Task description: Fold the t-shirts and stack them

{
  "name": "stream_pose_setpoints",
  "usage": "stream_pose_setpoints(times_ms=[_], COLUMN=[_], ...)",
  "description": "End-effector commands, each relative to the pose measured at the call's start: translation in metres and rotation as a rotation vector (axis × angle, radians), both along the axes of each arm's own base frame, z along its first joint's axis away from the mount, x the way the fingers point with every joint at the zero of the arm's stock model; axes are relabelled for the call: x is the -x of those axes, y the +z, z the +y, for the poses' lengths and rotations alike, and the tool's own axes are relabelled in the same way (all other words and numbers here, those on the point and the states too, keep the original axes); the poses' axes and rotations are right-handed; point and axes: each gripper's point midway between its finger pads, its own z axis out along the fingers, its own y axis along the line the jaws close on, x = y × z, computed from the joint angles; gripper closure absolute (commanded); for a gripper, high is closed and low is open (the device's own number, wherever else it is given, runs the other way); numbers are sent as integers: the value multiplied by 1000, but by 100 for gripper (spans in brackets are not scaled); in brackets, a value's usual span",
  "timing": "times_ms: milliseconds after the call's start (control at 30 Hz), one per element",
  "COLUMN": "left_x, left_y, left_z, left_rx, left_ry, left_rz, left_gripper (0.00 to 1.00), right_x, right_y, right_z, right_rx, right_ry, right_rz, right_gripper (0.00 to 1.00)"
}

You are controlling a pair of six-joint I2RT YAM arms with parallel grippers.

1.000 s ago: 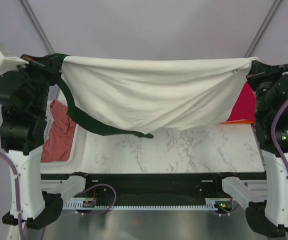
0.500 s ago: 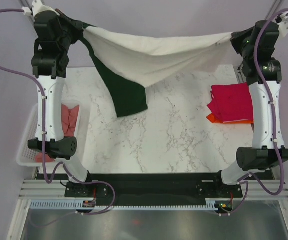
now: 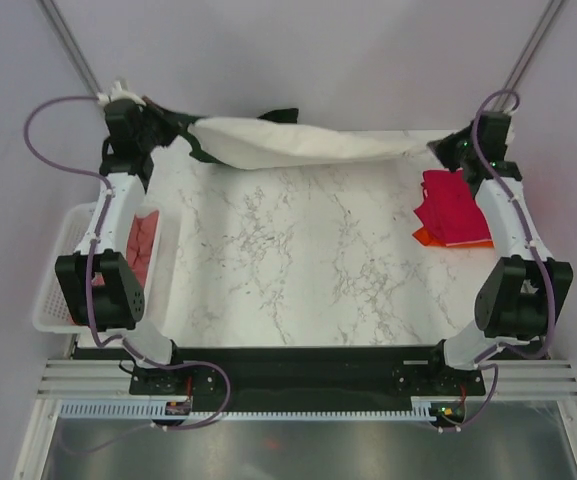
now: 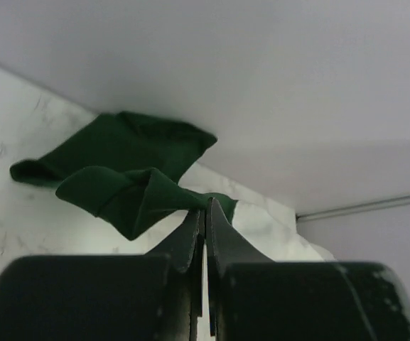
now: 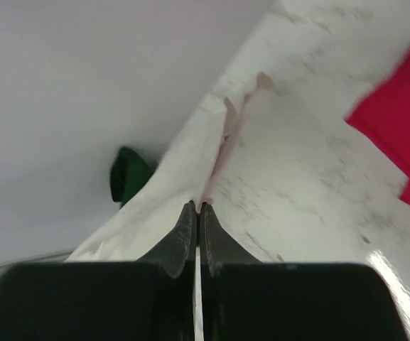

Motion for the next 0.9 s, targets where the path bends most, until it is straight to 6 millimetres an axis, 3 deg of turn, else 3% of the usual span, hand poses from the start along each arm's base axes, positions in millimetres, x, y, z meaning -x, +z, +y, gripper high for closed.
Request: stream_pose_setpoints(times_ms=[0, 33, 100, 133, 167, 200, 233, 267, 300, 333, 400, 433, 500, 533, 567, 633, 667, 700, 733, 867], left_x=[32, 41, 64, 71, 79, 92, 102, 110, 124, 133, 153, 161, 180, 188, 196, 211, 217, 228, 233, 260], left_y=[-56, -71, -118, -128, -138, -165, -165, -171, -195, -192, -217, -221, -233, -229, -234, -249, -242, -257, -259, -281], left_z=[-6, -6, -4, -4, -5, -5, -6, -6, -8, -10, -11, -12, -12, -10, -7, -5, -4, -3, -1, 6], left_rx=[27, 36, 41, 42, 42, 44, 42, 45, 52, 50, 47, 30, 8, -13, -21, -36, -41, -44, -43, -17], left_ry=[-26, -18, 8, 9, 7, 11, 12, 16, 11, 6, 4, -3, -2, 2, 21, 35, 43, 53, 65, 136], left_rz=[-12, 5, 80, 90, 106, 161, 156, 166, 214, 200, 261, 270, 289, 268, 286, 317, 290, 340, 346, 429], left_gripper=[98, 98, 98, 98, 98, 98, 98, 98, 98, 98, 98, 98, 98, 98, 98, 98, 98, 98, 98, 98], right_x=[14, 24, 37, 48, 54, 61, 72, 79, 86, 100, 117, 131, 146, 160, 167, 187, 193, 198, 210, 236], right_y=[-46, -83, -106, -131, -139, -143, -163, -169, -169, -186, -188, -203, -201, -214, -208, -223, -217, -220, -229, -232], right_z=[7, 7, 4, 4, 3, 0, 0, 0, 0, 0, -4, -2, -5, -5, -6, -8, -8, -9, -8, -14], right_rx=[-51, -55, -26, -17, -6, 19, 24, 30, 54, 59, 83, 87, 112, 118, 126, 134, 141, 141, 141, 154], right_ry=[23, 20, 10, 5, 3, -5, -6, -5, 0, -4, -21, -15, -39, -43, -49, -69, -78, -84, -88, -141], right_rz=[25, 84, 125, 174, 191, 198, 241, 254, 253, 295, 291, 323, 310, 343, 318, 357, 336, 341, 378, 407], right_gripper=[100, 100, 100, 100, 100, 100, 100, 100, 100, 100, 100, 100, 100, 100, 100, 100, 100, 100, 100, 100])
